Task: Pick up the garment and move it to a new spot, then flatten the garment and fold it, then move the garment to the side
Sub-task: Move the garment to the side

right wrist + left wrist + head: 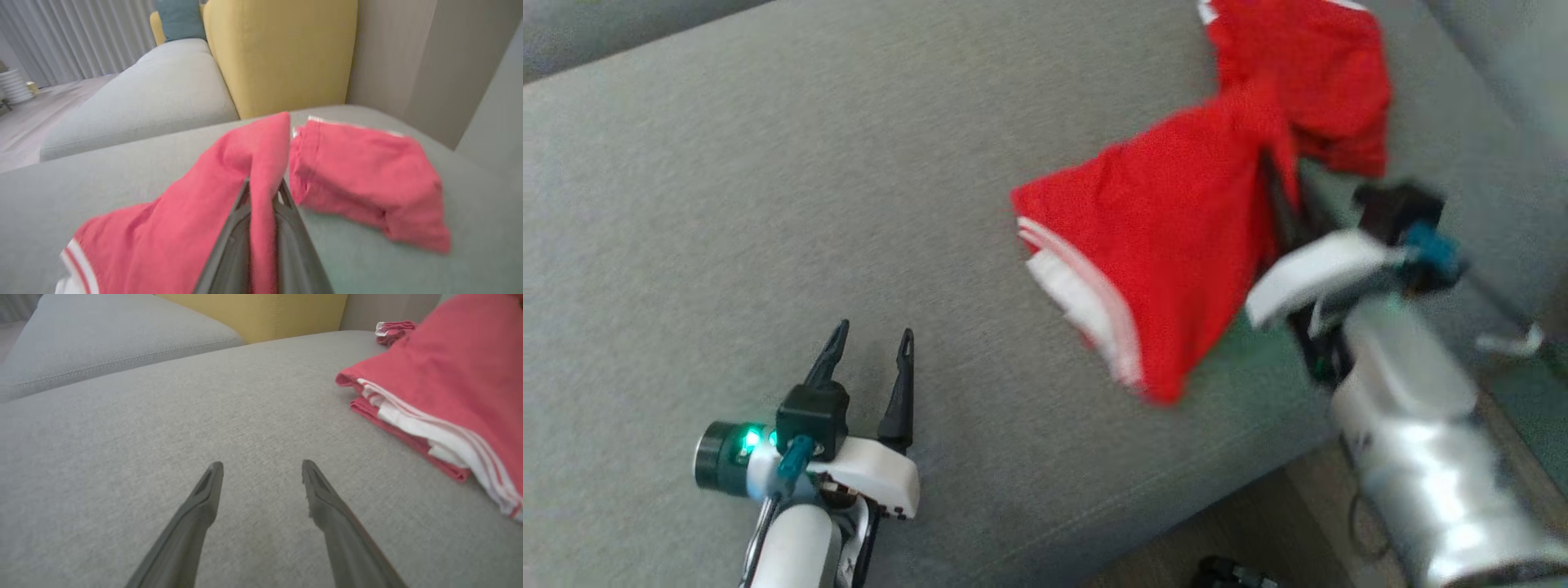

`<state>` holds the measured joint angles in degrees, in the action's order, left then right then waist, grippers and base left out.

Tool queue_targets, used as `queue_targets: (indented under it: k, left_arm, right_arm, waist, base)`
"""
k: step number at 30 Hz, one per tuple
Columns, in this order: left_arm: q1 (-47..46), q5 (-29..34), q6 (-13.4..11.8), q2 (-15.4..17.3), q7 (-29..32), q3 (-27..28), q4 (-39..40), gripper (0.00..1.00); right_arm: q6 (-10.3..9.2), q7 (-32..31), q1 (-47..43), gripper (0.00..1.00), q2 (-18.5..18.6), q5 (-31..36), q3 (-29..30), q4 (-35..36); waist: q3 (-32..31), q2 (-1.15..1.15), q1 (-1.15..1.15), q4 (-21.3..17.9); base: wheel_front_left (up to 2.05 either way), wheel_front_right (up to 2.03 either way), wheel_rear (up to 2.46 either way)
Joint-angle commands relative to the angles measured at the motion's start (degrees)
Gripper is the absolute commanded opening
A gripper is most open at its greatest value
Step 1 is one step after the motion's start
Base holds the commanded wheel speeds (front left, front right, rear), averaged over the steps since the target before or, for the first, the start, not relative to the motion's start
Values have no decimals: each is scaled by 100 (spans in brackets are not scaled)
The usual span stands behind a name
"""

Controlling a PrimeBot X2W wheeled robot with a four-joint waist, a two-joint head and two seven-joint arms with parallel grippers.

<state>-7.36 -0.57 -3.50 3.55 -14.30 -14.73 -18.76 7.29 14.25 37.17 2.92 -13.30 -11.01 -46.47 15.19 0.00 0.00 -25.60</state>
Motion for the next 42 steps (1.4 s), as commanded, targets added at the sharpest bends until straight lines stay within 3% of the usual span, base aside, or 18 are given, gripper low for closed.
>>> queue_targets:
  k: [1, 12, 18, 19, 20, 25, 32, 36, 42]
  left_arm:
    - [-167, 43, 13, 58, -70, 121, 153, 100]
    - [-357, 33, 1, 85, -70, 25, 221, 100]
    - [-362, 0, -42, 58, -70, -43, 244, 100]
    - [-359, -6, -49, 57, -70, -43, 245, 100]
    - [-357, -11, -55, 57, -70, -41, 244, 100]
    - [-385, -22, -85, 90, -70, -7, 238, 100]
    - [-390, -75, -173, 103, -70, 114, 258, 100]
    - [-346, -125, -244, 86, -70, 202, 296, 100]
    - [-239, -164, -385, 52, -70, 340, 362, 100]
  right_arm:
    - [20, 74, 305, 0, 29, 195, 35, 94]
    - [20, -150, 1924, 0, 1026, 2357, 2391, -861]
    - [20, -353, 1956, 0, 1150, 3492, 3329, -775]
    - [20, -367, 1933, 41, 1136, 3666, 3461, -723]
    - [20, -381, 1913, 100, 1098, 3811, 3606, -670]
    - [20, -239, 1876, 100, 790, 4375, 4108, -390]
    - [20, 11, 1838, 100, 425, 4612, 4170, -195]
    - [20, 68, 1676, 100, 209, 4287, 3683, -30]
    - [20, 72, 810, 100, 34, 3041, 2383, 636]
  waist:
    - [138, 0, 0, 204]
    - [364, 0, 0, 908]
    - [372, 0, 0, 1016]
    - [377, 0, 0, 1011]
    - [382, 0, 0, 1007]
    - [395, 0, 0, 964]
    - [303, 0, 0, 981]
    - [169, 0, 0, 1117]
    - [-85, 0, 0, 1448]
  base:
    - [0, 0, 0]
    - [0, 0, 0]
    - [0, 0, 0]
    - [0, 0, 0]
    - [0, 0, 0]
    - [0, 0, 0]
    - [0, 0, 0]
    - [0, 0, 0]
    - [0, 0, 0]
